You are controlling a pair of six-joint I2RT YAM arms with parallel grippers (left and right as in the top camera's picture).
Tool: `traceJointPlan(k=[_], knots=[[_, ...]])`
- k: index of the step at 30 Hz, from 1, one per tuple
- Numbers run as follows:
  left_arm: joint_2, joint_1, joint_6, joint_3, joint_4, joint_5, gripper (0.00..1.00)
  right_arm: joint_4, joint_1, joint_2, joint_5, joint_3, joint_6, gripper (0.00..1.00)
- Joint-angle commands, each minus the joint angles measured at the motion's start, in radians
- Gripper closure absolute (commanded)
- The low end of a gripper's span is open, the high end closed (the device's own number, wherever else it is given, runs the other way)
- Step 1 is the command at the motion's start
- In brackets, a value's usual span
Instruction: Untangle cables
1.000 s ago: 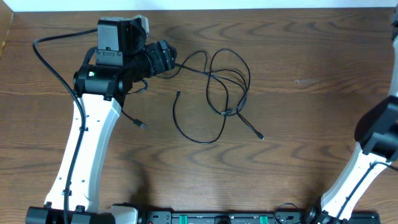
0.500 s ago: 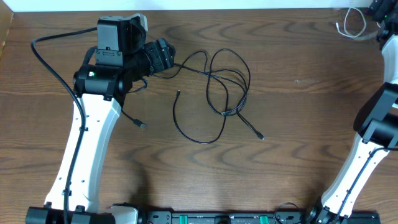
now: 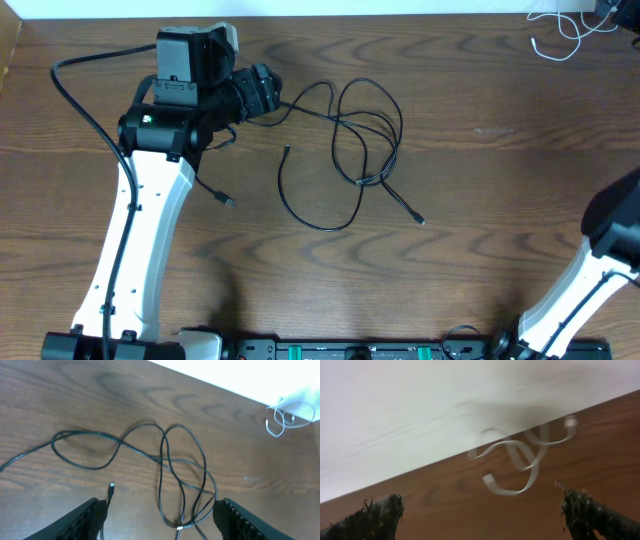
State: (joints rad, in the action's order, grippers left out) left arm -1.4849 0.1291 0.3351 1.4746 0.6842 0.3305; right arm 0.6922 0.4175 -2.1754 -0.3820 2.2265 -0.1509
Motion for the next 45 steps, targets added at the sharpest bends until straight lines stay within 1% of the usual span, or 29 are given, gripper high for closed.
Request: traceJointPlan(k=[1,2,6,11,14,16,20,23,25,27,29,35,37,40,41,42,43,45], knots=[[0.002,0.001,-0.060,0.020,0.024,-0.011,0.27,0.114,-0.023,0.091,-0.169,0.012,-0.010,0.01],[0.002,0.002,-0.085,0.020,0.041,-0.011,0.27,0.166,-0.039,0.110,-0.183,0.012,-0.010,0.01],[0.002,0.002,-0.118,0.019,0.080,-0.011,0.27,0.311,-0.096,0.122,-0.216,0.012,-0.001,0.01],[0.002,0.008,-0.118,0.005,0.102,-0.010,0.27,0.468,-0.180,0.120,-0.208,-0.015,0.111,0.01],[0.000,0.029,-0.121,-0.017,0.100,-0.003,0.27,0.501,-0.224,0.120,-0.143,-0.037,0.114,0.01],[-0.010,0.053,-0.121,-0.030,0.100,-0.003,0.27,0.508,-0.261,0.120,-0.077,-0.064,0.091,0.01],[-0.041,0.112,-0.121,-0.051,0.080,-0.003,0.27,0.507,-0.315,0.120,-0.054,-0.122,0.085,0.01],[-0.097,0.167,-0.116,-0.051,0.025,-0.003,0.27,0.506,-0.339,0.120,-0.027,-0.156,0.085,0.01],[-0.136,0.193,-0.074,-0.051,-0.022,-0.003,0.27,0.508,-0.343,0.120,-0.026,-0.168,0.085,0.01],[-0.189,0.219,-0.005,-0.051,-0.079,-0.003,0.27,0.509,-0.343,0.120,-0.027,-0.177,0.085,0.01],[-0.238,0.240,0.071,-0.051,-0.130,-0.003,0.22,0.516,-0.343,0.120,-0.027,-0.179,0.085,0.01],[-0.399,0.268,0.298,-0.051,-0.261,-0.003,0.16,0.520,-0.343,0.120,-0.027,-0.179,0.085,0.01],[-0.442,0.268,0.328,-0.051,-0.309,-0.003,0.15,0.520,-0.343,0.120,-0.027,-0.179,0.085,0.01],[-0.510,0.268,0.377,-0.051,-0.421,-0.003,0.15,0.520,-0.343,0.120,-0.027,-0.180,0.085,0.01],[-0.517,0.268,0.382,-0.051,-0.435,-0.003,0.15,0.520,-0.343,0.120,-0.027,-0.181,0.085,0.01],[-0.529,0.268,0.385,-0.051,-0.454,-0.003,0.21,0.520,-0.343,0.120,-0.027,-0.182,0.085,0.01],[-0.535,0.268,0.385,-0.051,-0.463,-0.003,0.30,0.520,-0.343,0.120,-0.027,-0.183,0.085,0.01],[-0.535,0.268,0.378,-0.051,-0.462,-0.010,0.62,0.520,-0.344,0.120,-0.027,-0.190,0.085,0.01]])
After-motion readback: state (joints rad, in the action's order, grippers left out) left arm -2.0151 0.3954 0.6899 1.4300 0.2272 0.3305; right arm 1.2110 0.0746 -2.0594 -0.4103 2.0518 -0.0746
